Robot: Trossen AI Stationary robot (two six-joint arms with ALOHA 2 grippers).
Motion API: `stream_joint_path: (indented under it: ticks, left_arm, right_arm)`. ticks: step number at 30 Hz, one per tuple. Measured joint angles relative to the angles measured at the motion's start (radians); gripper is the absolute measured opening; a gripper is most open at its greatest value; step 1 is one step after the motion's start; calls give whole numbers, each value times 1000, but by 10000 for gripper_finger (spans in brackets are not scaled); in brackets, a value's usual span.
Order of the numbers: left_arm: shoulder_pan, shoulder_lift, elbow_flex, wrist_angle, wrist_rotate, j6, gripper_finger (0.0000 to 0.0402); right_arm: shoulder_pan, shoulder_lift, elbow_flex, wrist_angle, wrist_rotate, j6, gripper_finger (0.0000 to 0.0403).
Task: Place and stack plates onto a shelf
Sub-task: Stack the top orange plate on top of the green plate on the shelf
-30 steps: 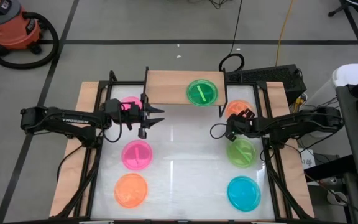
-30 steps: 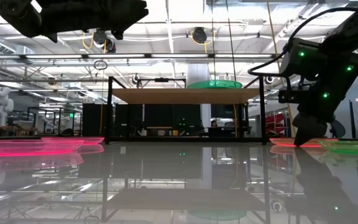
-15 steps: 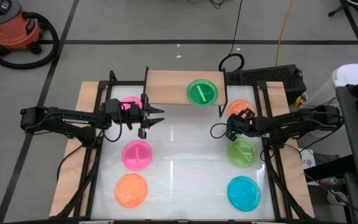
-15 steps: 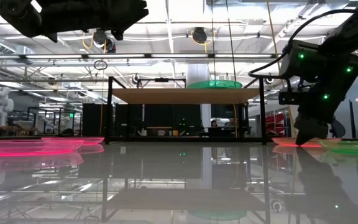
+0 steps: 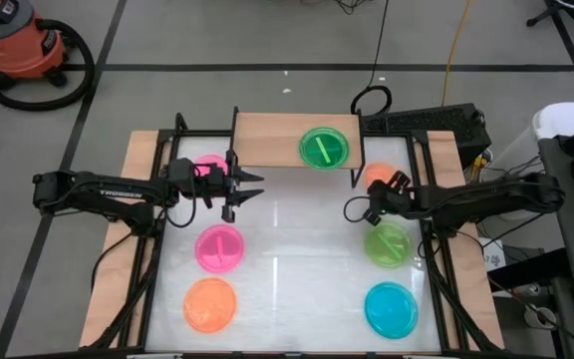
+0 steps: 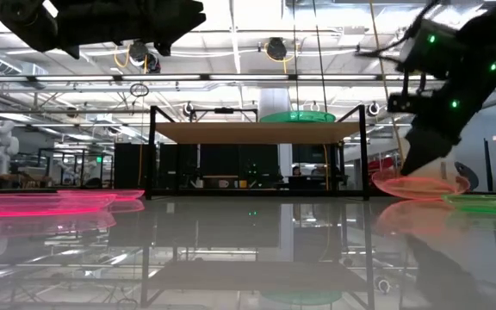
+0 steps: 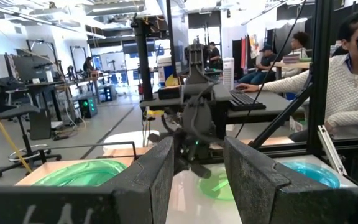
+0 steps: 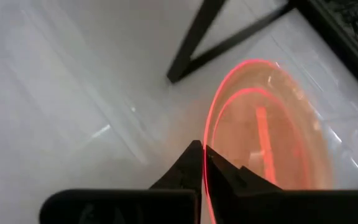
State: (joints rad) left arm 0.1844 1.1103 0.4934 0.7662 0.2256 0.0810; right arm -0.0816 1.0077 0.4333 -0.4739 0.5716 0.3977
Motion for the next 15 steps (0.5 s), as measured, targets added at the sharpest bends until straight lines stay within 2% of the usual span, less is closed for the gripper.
stream_joint_path:
  ticks: [3, 9, 15]
  left_arm:
    - [0, 0, 0, 0, 0, 36, 147]
    - [0, 0, 0, 0, 0, 36, 147]
    - [0, 0, 0, -6, 0, -64, 147]
  right_arm:
    - [24, -44, 42, -67, 13, 26, 0]
    - [57, -92, 127, -211, 154, 87, 0]
    - [57, -98, 205, -200, 268, 17, 0]
